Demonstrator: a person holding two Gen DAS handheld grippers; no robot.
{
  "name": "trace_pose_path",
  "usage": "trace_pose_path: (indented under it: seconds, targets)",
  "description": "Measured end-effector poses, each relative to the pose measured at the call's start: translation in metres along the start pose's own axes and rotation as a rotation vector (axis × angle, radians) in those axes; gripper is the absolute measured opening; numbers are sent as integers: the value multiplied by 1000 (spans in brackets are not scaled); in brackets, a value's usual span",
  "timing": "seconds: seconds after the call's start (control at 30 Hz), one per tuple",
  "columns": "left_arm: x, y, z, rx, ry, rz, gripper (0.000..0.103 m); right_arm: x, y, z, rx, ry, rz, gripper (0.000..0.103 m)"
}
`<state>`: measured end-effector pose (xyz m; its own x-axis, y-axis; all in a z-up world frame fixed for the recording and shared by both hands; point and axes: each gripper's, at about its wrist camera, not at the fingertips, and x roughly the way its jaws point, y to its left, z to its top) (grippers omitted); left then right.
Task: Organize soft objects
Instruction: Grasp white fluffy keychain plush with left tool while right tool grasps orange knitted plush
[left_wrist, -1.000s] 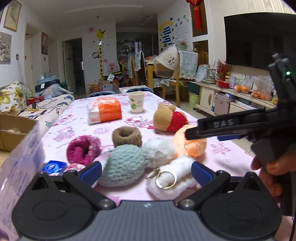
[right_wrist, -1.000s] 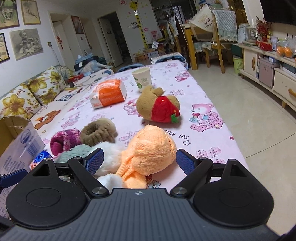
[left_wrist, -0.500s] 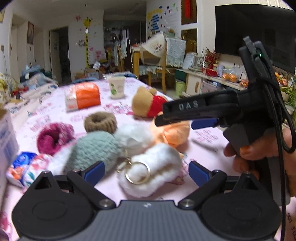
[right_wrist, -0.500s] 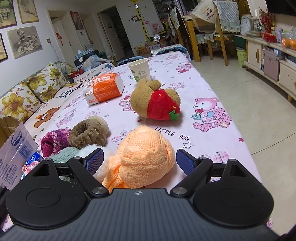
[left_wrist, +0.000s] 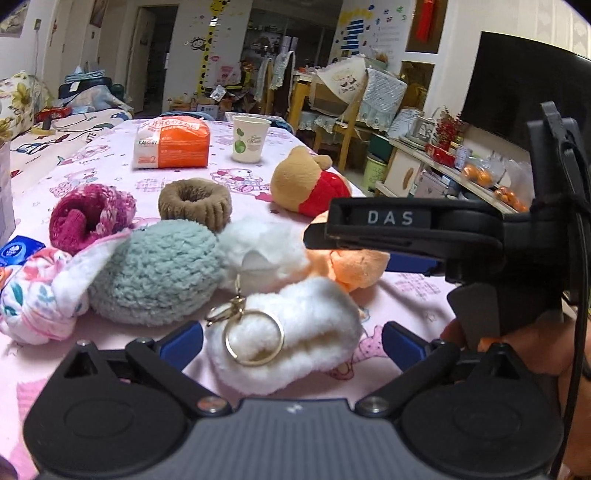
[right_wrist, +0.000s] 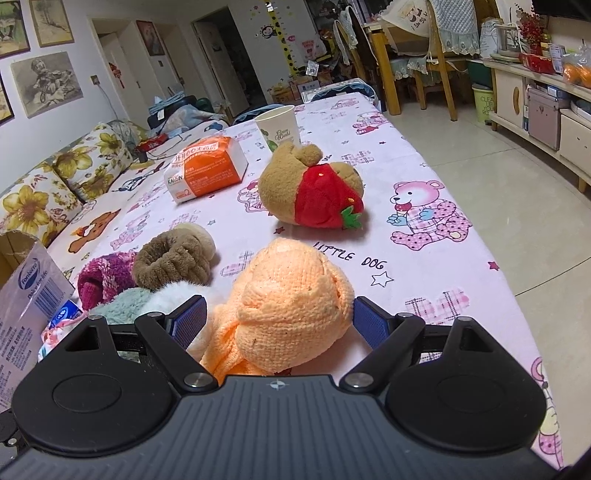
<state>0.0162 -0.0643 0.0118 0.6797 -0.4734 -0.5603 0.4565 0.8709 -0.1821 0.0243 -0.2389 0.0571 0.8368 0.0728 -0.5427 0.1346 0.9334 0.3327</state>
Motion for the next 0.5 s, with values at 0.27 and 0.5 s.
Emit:
trace_pose_path:
  seconds: [0.27, 0.5]
  targets:
    - [6, 1, 2, -27, -17, 40, 85, 7, -6, -1, 21, 23, 17, 103]
    - [4, 10, 4, -83, -14, 26, 60, 5, -3, -3, -8, 20, 14, 91]
